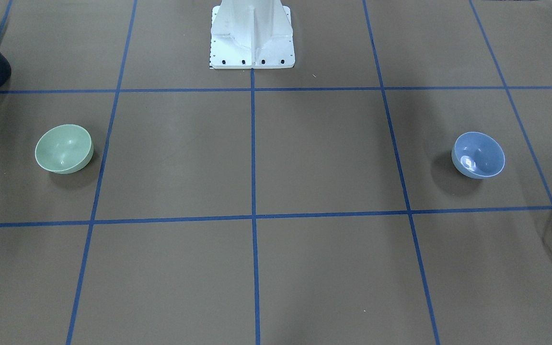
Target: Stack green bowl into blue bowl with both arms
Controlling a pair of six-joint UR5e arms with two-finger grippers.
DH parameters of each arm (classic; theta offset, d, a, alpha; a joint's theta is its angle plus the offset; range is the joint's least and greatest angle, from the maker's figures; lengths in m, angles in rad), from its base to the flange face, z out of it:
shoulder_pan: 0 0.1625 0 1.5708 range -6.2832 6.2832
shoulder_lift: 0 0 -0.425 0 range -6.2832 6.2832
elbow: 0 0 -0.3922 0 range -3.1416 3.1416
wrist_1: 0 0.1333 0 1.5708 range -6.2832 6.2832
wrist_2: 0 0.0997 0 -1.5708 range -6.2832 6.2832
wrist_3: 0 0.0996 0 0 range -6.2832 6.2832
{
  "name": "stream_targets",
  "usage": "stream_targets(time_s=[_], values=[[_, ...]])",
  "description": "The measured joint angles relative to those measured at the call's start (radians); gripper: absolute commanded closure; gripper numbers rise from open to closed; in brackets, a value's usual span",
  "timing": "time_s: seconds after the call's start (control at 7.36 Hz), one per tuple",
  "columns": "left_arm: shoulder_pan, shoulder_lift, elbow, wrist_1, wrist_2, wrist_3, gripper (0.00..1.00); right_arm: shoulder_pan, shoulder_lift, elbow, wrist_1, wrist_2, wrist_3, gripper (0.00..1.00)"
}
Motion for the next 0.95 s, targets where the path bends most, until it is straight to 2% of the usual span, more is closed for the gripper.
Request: stream_targets(time_s=[0.54,0.95], values=[[0.164,-0.005,-0.006,-0.19,0.002,-0.303,0.0,-0.065,0.059,0.015,0.0,-0.023,-0.002,0.0],[0.256,-0.005,0.004,-0.234,0.01,-0.384,0.02,-0.115,0.091,0.024,0.0,-0.028,-0.002,0.0]])
